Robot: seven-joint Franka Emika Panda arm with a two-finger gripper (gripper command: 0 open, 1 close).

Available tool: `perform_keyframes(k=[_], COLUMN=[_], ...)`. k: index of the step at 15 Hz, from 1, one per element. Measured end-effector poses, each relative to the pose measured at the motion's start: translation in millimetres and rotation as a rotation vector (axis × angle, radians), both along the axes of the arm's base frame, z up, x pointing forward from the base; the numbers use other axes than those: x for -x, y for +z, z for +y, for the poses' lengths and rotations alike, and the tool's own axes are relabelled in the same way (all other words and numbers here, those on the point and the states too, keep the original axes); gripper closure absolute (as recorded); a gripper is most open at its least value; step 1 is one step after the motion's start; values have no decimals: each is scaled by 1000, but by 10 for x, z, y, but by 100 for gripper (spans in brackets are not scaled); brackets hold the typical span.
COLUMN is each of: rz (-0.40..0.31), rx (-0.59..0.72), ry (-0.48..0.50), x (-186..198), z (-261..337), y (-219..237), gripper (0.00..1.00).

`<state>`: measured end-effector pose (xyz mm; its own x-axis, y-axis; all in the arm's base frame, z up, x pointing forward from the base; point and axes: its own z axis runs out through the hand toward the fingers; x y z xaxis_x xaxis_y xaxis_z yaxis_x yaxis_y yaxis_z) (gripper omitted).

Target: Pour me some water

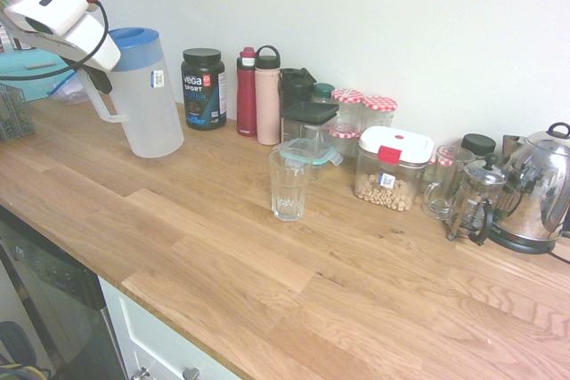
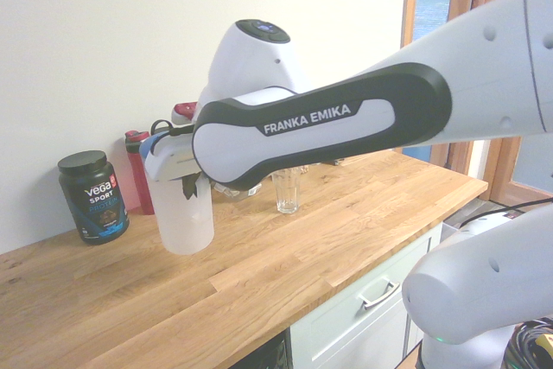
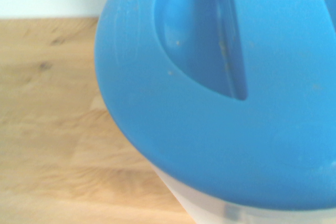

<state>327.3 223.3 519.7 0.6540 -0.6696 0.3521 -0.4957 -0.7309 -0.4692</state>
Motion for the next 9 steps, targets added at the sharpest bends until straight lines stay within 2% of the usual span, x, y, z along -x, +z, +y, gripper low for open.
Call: perform_keyframes(k=[4, 9], rz=[54, 90], rx=[49, -11], ry=[3, -21], x=[-214, -452], z=[239, 302], y=[-210, -421], gripper=[100, 100])
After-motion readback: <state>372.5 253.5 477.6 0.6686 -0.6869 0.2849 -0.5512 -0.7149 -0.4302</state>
